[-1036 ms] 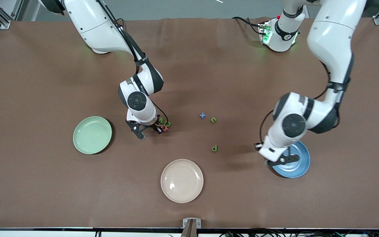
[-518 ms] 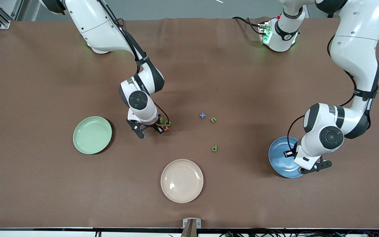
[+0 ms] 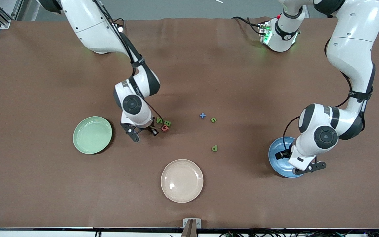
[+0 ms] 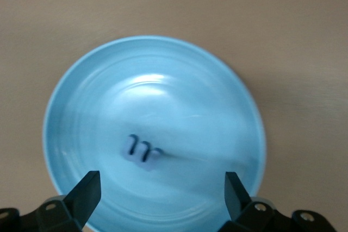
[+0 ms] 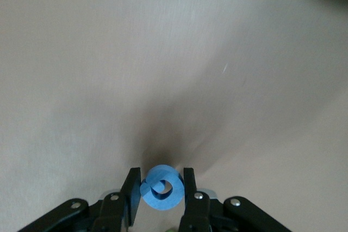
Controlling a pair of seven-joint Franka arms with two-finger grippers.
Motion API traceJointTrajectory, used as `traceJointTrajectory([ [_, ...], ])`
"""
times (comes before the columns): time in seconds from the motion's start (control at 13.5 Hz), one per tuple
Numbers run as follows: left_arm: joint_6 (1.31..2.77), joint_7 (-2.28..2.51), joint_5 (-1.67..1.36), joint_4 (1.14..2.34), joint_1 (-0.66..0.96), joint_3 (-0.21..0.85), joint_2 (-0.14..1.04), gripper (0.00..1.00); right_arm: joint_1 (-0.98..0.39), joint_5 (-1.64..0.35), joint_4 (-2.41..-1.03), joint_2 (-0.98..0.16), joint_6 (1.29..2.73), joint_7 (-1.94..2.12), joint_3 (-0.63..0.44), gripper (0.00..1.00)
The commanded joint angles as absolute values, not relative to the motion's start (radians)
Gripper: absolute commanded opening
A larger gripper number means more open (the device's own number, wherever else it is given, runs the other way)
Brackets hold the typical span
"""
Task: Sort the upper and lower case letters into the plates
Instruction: 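Carry the m to the blue plate while the right gripper carries to the green plate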
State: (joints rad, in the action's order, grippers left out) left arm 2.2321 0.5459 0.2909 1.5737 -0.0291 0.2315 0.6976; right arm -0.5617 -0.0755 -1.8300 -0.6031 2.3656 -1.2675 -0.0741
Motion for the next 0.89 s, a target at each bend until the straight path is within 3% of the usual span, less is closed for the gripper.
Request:
traceJointTrajectory([
  [0.0, 2.227, 0.549, 0.308, 1.508, 0.067, 0.229, 0.710, 1.00, -0.471, -0.063, -1.861, -0.500, 2.272, -1.108, -0.072, 0.01],
  [0.22, 2.239, 0.546, 0.307, 1.493, 0.168, 0.229, 0.719, 1.00, -0.385, -0.061, -1.882, -0.451, 2.217, -0.958, -0.072, 0.01],
  [0.52, 2.316, 0.577, 0.301, 1.491, 0.257, 0.229, 0.762, 0.92, -0.278, -0.060, -1.954, -0.404, 2.227, -0.760, -0.072, 0.01],
  [0.67, 2.322, 0.623, 0.301, 1.488, 0.305, 0.226, 0.788, 0.78, -0.229, -0.060, -1.982, -0.396, 2.241, -0.672, -0.072, 0.01],
  [0.81, 2.344, 0.667, 0.298, 1.470, 0.322, 0.227, 0.805, 0.76, -0.197, -0.060, -2.022, -0.391, 2.293, -0.606, -0.072, 0.01],
])
